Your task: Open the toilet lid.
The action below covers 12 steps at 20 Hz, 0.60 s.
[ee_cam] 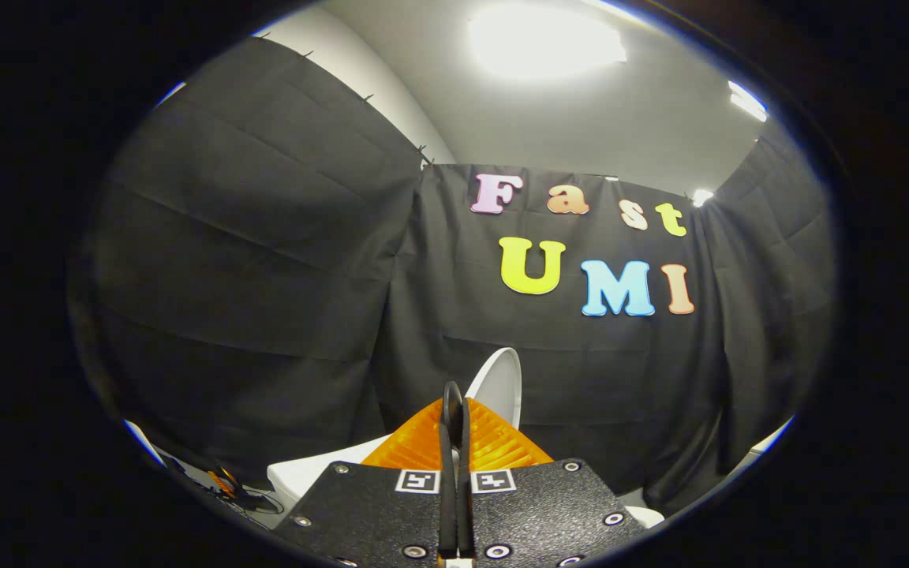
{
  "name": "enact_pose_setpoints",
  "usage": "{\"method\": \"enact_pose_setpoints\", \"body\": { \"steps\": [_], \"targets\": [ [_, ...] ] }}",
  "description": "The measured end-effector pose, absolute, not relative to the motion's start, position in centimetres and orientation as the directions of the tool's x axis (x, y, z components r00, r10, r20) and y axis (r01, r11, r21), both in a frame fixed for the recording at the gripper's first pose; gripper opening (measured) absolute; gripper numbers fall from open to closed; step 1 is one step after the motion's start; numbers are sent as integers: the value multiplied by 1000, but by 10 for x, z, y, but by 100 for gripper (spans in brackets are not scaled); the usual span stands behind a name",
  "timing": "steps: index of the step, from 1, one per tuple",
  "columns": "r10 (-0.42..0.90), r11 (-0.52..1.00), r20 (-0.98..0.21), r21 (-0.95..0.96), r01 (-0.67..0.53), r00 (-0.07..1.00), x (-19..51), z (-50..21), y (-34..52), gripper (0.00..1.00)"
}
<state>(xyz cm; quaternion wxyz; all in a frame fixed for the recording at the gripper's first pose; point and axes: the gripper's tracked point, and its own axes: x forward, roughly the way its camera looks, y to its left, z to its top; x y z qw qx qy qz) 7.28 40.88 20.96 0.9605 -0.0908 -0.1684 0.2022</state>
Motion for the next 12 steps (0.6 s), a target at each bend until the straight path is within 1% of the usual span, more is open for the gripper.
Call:
{"method": "enact_pose_setpoints", "body": {
  "steps": [6, 12],
  "targets": [
    [493, 854, 268, -332, -401, 828, 71, 202, 444, 0],
    [544, 823, 246, -341, -454, 802, 72, 196, 469, 0]
  ]
}}
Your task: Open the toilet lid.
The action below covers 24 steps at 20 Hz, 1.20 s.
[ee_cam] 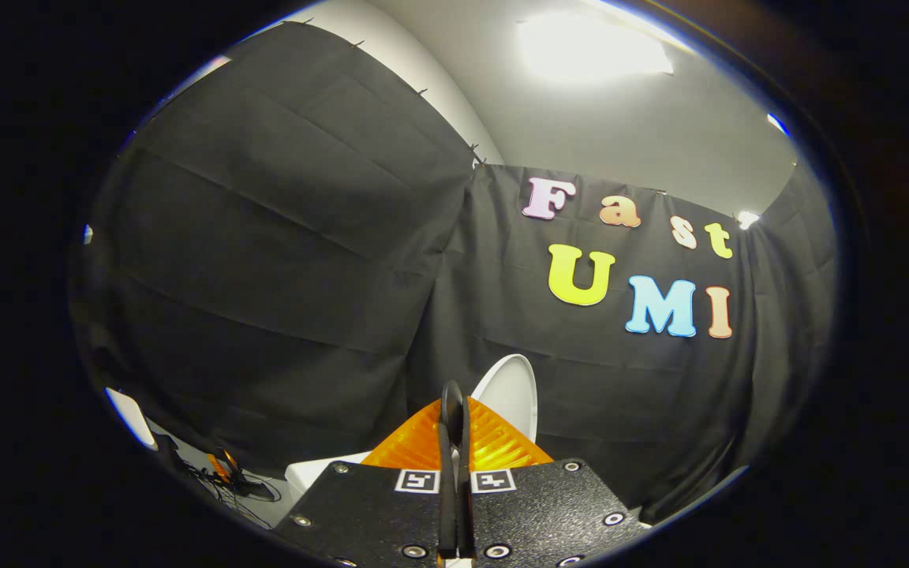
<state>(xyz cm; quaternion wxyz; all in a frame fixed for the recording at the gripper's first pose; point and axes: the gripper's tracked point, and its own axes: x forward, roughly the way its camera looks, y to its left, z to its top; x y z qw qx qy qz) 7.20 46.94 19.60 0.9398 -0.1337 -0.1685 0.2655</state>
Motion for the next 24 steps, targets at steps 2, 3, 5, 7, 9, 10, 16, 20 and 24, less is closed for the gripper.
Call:
{"method": "enact_pose_setpoints", "body": {
  "steps": [2, 3, 5, 7, 9, 10, 16, 20, 24],
  "targets": [
    [574, 807, 223, -321, -496, 788, 74, 194, 480, 0],
    [588, 797, 205, -312, -517, 782, 76, 193, 484, 0],
    [608, 779, 178, -321, -539, 773, 75, 194, 491, 0],
    [622, 762, 169, -356, -541, 765, 72, 194, 496, 0],
    [636, 751, 157, -351, -559, 756, 76, 192, 497, 0],
    [643, 748, 148, -331, -575, 751, 78, 191, 496, 0],
    [748, 648, 96, -315, -693, 656, 65, 185, 499, 28],
    [719, 690, 206, -325, -647, 663, 41, 215, 455, 95],
    [679, 734, 276, -264, -626, 680, 26, 234, 424, 95]
  ]
}}
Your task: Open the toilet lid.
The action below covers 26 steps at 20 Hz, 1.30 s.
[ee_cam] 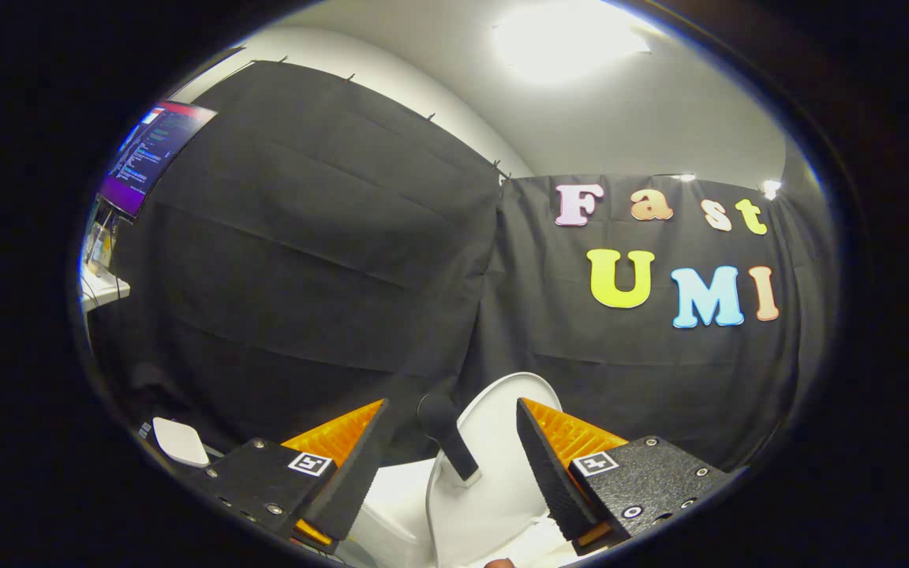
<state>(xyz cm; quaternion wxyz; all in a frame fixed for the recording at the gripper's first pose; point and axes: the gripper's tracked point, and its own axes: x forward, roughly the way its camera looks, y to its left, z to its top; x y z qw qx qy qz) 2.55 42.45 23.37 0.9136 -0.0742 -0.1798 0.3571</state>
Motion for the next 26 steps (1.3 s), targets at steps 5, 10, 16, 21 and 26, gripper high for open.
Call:
{"method": "enact_pose_setpoints", "body": {
  "steps": [5, 10, 16, 21, 26],
  "targets": [
    [581, 814, 330, -221, -537, 744, 22, 259, 364, 95],
    [518, 855, 339, -173, -489, 786, 18, 269, 311, 95],
    [370, 929, 323, -112, -353, 871, 28, 261, 230, 95],
    [225, 974, 318, -47, -222, 921, 32, 252, 166, 95],
    [123, 992, 293, -10, -125, 948, 32, 238, 111, 95]
  ]
}}
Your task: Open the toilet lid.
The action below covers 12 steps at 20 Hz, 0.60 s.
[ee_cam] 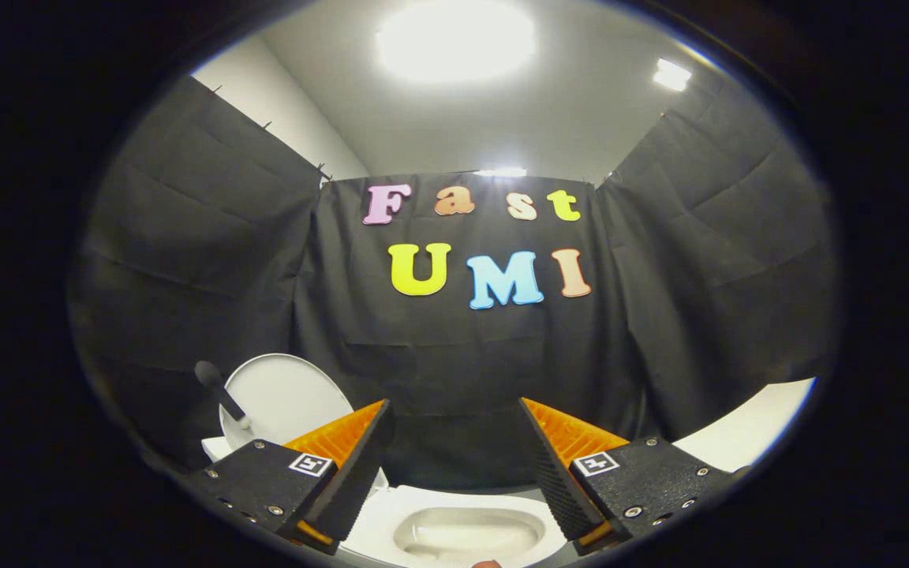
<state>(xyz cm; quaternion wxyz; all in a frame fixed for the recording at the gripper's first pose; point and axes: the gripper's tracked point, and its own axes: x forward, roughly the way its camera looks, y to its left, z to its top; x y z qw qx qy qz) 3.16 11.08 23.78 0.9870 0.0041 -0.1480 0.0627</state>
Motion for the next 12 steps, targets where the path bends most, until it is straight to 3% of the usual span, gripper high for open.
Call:
{"method": "enact_pose_setpoints", "body": {
  "steps": [12],
  "targets": [
    [-31, 999, 238, 17, 27, 971, 5, 188, 10, 95]
  ]
}}
